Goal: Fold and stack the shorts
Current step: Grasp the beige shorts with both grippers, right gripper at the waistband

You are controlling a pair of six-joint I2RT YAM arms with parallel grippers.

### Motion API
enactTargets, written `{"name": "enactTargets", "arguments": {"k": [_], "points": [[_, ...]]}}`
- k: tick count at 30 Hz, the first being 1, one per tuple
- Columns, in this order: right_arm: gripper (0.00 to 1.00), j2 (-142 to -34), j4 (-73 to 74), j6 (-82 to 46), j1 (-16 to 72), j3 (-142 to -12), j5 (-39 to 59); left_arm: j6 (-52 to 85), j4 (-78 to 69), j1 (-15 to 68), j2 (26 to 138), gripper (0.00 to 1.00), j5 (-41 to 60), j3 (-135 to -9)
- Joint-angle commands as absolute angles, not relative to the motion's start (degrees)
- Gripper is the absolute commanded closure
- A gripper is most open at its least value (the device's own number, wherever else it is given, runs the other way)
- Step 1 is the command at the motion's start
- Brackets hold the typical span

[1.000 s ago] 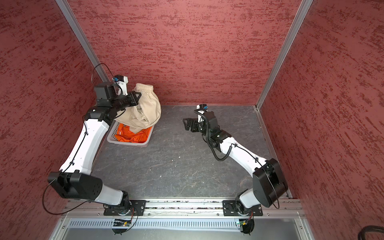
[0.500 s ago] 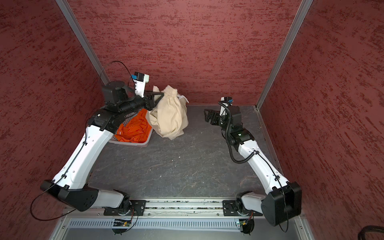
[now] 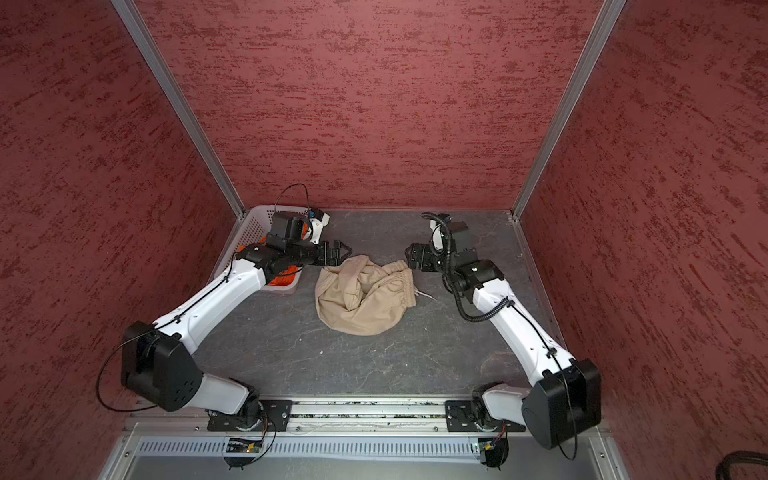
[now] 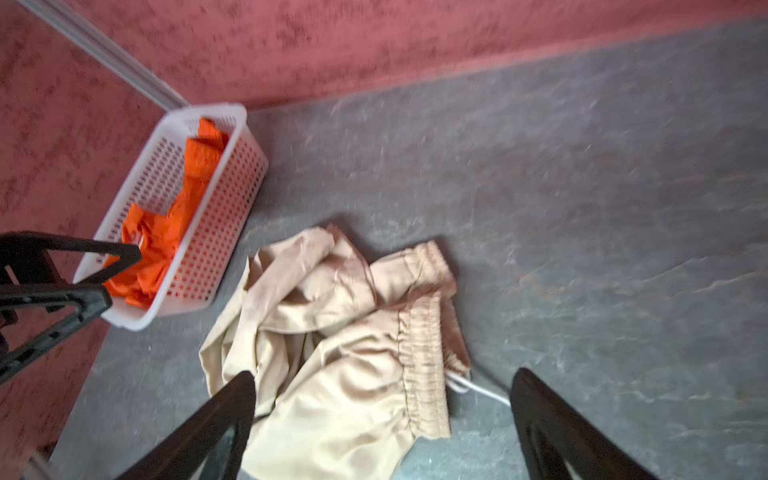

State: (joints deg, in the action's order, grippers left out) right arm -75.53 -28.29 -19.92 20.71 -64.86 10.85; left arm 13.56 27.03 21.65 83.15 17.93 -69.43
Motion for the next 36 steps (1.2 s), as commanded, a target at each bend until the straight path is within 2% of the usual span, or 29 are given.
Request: {"name": "enactTargets", "arguments": {"k": [1, 6, 11, 17, 20, 25, 27, 30, 32, 36], "points": [[0.03, -79.1, -33.3, -21.9, 21.5, -63.5, 17.8, 19.6, 24.0, 22.0, 81.4, 0.00, 19.4, -64.6], [0.04, -85.2, -26.1, -23.5, 20.5, -58.5, 23.0, 24.5, 20.2, 24.0, 80.8, 0.00, 20.1, -56.0], [0.08, -93.1, -20.0, -27.0, 18.0, -60.3, 24.9, 26.4, 19.0, 24.5, 80.3, 0.00, 19.7, -52.6], [0.10, -99.8, -10.6, -27.9, 16.3, -61.9, 34.3, 27.8, 16.5, 24.8, 80.2, 0.00, 19.9, -49.8], [0.21, -101.3, -6.5, -29.4, 15.7, -61.9, 37.5, 29.6, 17.8, 25.2, 80.5, 0.00, 17.1, -49.2], [0.53, -101.8, -3.8, -30.2, 15.3, -61.5, 39.7, 32.5, 19.3, 25.4, 79.1, 0.01, 13.0, -47.7], [0.72, -100.9, -3.7, -30.3, 15.0, -61.1, 40.3, 33.3, 20.7, 25.4, 78.1, 0.01, 11.5, -47.9], [0.92, -96.7, -2.5, -30.5, 14.3, -59.0, 40.2, 33.3, 22.0, 25.4, 76.6, 0.01, 9.6, -48.1], [1.00, -92.9, -1.7, -30.8, 13.5, -57.5, 40.9, 33.7, 23.4, 25.4, 75.7, 0.01, 8.5, -48.4], [1.00, -84.1, -1.6, -31.3, 10.7, -56.4, 42.9, 34.2, 25.9, 25.3, 74.3, 0.01, 7.4, -50.1]]}}
